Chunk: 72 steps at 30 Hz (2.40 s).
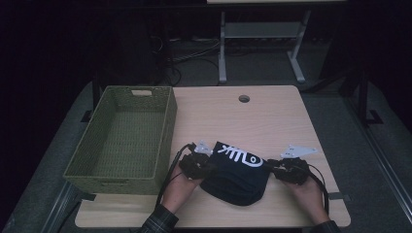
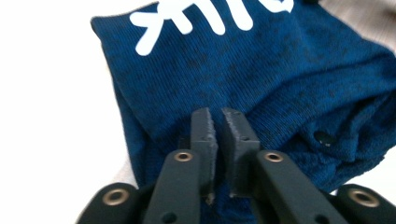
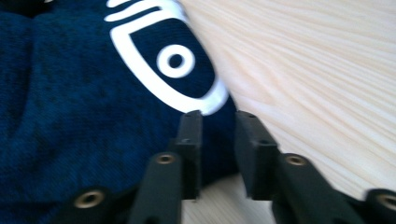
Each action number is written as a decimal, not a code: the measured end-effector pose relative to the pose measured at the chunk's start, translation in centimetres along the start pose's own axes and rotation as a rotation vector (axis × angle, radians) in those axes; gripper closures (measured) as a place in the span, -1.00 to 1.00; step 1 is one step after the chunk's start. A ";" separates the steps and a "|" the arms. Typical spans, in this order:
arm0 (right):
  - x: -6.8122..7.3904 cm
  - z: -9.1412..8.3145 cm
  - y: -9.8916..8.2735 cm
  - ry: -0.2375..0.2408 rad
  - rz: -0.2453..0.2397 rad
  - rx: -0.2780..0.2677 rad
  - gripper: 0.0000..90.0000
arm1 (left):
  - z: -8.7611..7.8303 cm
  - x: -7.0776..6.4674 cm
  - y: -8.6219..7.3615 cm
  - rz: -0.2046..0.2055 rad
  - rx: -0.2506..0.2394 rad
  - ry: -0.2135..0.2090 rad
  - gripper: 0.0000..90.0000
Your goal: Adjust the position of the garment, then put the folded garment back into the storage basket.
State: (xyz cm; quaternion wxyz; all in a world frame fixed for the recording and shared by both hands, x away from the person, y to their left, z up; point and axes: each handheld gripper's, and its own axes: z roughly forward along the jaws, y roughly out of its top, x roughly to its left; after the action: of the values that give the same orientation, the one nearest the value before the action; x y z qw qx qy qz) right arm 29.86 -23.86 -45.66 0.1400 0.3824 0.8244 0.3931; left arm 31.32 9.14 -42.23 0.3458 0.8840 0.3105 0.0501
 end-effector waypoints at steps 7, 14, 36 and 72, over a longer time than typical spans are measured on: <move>-0.8 -1.9 -1.6 -0.070 0.032 -0.022 -0.10 | -0.1 0.7 0.9 -0.034 -0.022 0.010 0.19; -1.3 -2.2 -3.8 -0.118 0.060 0.022 -0.69 | 0.7 1.7 1.5 -0.046 -0.012 0.009 -0.27; -2.2 -2.2 -5.2 -0.177 0.105 0.070 -0.95 | 4.6 3.5 1.1 -0.072 0.069 -0.004 -0.71; -2.1 -2.1 -5.1 -0.171 0.100 0.070 -0.95 | 4.5 3.8 1.6 -0.116 0.113 -0.149 0.64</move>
State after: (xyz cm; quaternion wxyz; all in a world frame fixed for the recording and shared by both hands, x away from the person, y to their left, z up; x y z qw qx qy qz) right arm 27.50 -28.63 -48.32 0.1766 0.4598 0.8027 0.3362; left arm 36.51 7.87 -45.09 0.3199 0.8839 0.3369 -0.0534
